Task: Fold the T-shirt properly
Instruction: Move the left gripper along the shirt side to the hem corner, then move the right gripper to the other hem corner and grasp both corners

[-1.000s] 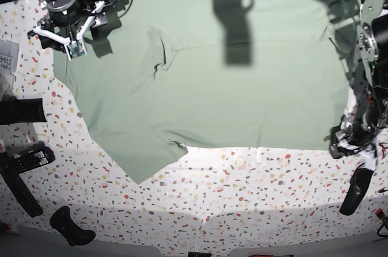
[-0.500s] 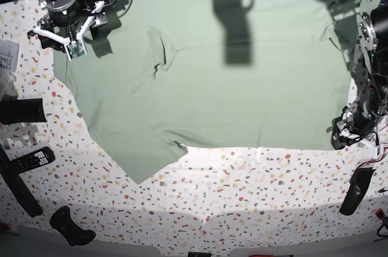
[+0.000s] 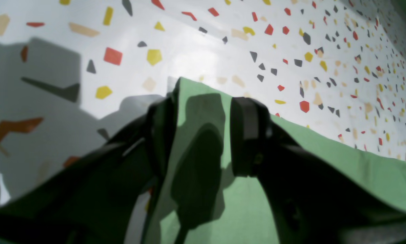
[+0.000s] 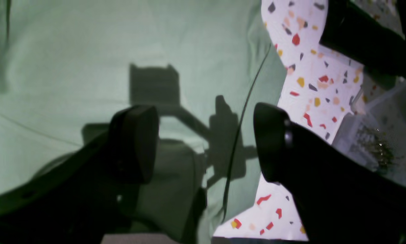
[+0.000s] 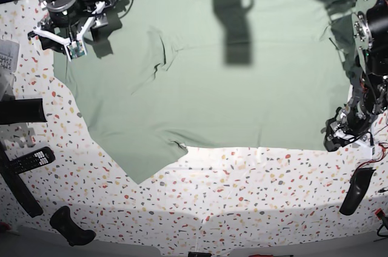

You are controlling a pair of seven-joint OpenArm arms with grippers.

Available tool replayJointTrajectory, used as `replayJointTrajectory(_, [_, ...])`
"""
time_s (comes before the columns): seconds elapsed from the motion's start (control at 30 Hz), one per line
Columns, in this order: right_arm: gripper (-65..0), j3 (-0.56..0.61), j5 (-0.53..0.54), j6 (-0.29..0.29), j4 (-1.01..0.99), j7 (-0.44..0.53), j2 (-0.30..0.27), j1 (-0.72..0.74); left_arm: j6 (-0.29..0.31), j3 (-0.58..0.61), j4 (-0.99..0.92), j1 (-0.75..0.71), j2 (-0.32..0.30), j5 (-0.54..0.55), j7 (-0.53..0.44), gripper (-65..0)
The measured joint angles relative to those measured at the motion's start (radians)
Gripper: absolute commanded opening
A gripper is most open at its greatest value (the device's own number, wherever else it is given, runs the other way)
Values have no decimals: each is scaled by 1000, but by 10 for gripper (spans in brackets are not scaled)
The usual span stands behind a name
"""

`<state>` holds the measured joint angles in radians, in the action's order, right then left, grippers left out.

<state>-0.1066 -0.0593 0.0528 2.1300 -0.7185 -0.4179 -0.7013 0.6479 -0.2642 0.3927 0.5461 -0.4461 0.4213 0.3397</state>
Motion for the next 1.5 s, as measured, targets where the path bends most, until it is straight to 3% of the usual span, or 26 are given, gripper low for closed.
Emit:
replayJointTrajectory(0.17, [-226,0,0,-1,0,3,56,51,-8,0,0,-4,0,-11,-46,-650])
replayJointTrajectory(0.3, [-226,0,8,-1,0,3,95,120,-8,0,0,-8,2,-14,-64,-650])
replayJointTrajectory(0.47, [-226,0,130,-2,-36,3,103,272,-8,0,0,-8,3,-13,-69,-650])
replayJointTrajectory(0.73, [-226,-1,143,14,-318,-34,122,617,-8,0,0,-6,3,-13,-69,-650])
replayJointTrajectory(1.03, [-226,-1,219,138,-699,-110,119,922,-8,0,0,-7,3,-13,-69,-650])
replayJointTrajectory(1.2, [-226,-10,217,179,-885,-109,109,1031,-8,0,0,-8,3,-13,-70,-650])
replayJointTrajectory(1.33, [-226,-69,217,267,-1051,-114,98,1090,-8,0,0,-8,3,-14,-70,-650])
replayJointTrajectory(1.5, [-226,-161,230,430,-1204,-100,99,1120,-8,0,0,-8,3,-14,-71,-650])
